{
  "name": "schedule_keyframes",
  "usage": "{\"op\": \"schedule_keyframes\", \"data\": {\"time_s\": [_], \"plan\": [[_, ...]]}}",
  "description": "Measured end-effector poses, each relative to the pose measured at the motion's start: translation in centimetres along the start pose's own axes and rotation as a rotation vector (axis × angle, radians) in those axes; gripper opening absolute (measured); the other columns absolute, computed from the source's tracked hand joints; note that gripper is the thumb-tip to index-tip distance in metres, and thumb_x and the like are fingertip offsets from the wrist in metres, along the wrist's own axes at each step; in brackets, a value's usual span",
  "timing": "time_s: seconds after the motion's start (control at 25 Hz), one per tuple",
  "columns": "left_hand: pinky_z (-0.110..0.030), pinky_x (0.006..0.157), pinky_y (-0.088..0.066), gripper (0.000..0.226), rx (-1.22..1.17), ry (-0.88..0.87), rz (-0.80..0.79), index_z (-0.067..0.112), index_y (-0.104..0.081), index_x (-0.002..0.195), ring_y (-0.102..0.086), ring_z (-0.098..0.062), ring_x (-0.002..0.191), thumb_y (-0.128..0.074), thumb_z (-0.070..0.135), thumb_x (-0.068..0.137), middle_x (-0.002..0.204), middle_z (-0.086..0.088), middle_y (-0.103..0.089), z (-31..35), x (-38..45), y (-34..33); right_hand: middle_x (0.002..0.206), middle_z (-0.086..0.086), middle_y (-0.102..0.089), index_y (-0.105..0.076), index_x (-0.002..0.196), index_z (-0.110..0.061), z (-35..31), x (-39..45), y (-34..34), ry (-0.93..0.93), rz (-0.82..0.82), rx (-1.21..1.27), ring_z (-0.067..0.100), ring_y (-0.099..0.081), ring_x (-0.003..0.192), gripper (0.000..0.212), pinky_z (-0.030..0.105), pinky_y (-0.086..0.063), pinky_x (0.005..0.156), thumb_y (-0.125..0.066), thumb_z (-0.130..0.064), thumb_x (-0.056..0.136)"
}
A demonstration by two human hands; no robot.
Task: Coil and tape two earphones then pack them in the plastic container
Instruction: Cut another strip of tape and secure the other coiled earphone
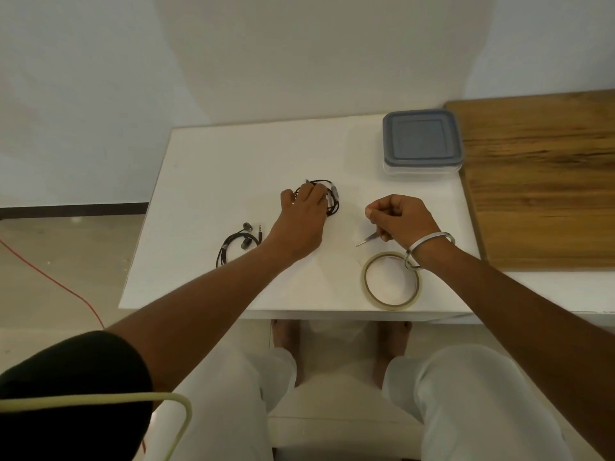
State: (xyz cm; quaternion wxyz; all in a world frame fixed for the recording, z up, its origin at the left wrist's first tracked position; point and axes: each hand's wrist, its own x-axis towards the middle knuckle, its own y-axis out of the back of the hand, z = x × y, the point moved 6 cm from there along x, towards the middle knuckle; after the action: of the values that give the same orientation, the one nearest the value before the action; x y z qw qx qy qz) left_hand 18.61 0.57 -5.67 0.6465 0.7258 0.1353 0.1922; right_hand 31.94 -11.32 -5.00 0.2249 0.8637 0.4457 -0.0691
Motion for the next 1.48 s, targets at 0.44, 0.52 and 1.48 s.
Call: {"op": "schedule_keyframes", "data": {"time_s": [0.44,0.52,1.48], "plan": [[-0.041,0.082,-0.026,0.023,-0.201,-0.026,-0.058,0.008,-0.051,0.109,-0.048,-0.025,0.104,-0.040,0.001,0.091,0.102,-0.003,-0.062,-0.3,-0.3,0.1,0.072,0.008,-0.068,-0.068,0.091,-0.013,0.8,-0.1,-1.2,-0.069,-0.017,-0.018,0.017,-0.061,0.058,0.010,0.032,-0.058,0.071,-0.067,-0.021,0.085],[-0.039,0.083,-0.028,0.024,-0.387,0.161,-0.061,0.011,-0.053,0.114,-0.045,-0.023,0.103,-0.034,0.011,0.099,0.102,0.001,-0.060,-1.1,-0.1,0.7,0.079,0.011,-0.070,-0.068,0.091,-0.012,0.8,-0.2,-1.5,-0.094,-0.042,0.010,0.018,-0.062,0.060,0.008,0.032,-0.058,0.070,-0.067,-0.018,0.085],[-0.021,0.079,-0.050,0.037,-1.427,0.310,-0.329,0.008,-0.056,0.133,-0.061,-0.011,0.080,-0.057,0.009,0.096,0.077,-0.001,-0.069,-0.9,-2.0,1.5,0.068,0.010,-0.058,-0.069,0.095,-0.006,-1.7,-0.7,-4.7,-0.154,-0.196,0.070,0.017,-0.053,0.056,0.013,0.024,-0.050,0.057,-0.058,-0.007,0.089]]}}
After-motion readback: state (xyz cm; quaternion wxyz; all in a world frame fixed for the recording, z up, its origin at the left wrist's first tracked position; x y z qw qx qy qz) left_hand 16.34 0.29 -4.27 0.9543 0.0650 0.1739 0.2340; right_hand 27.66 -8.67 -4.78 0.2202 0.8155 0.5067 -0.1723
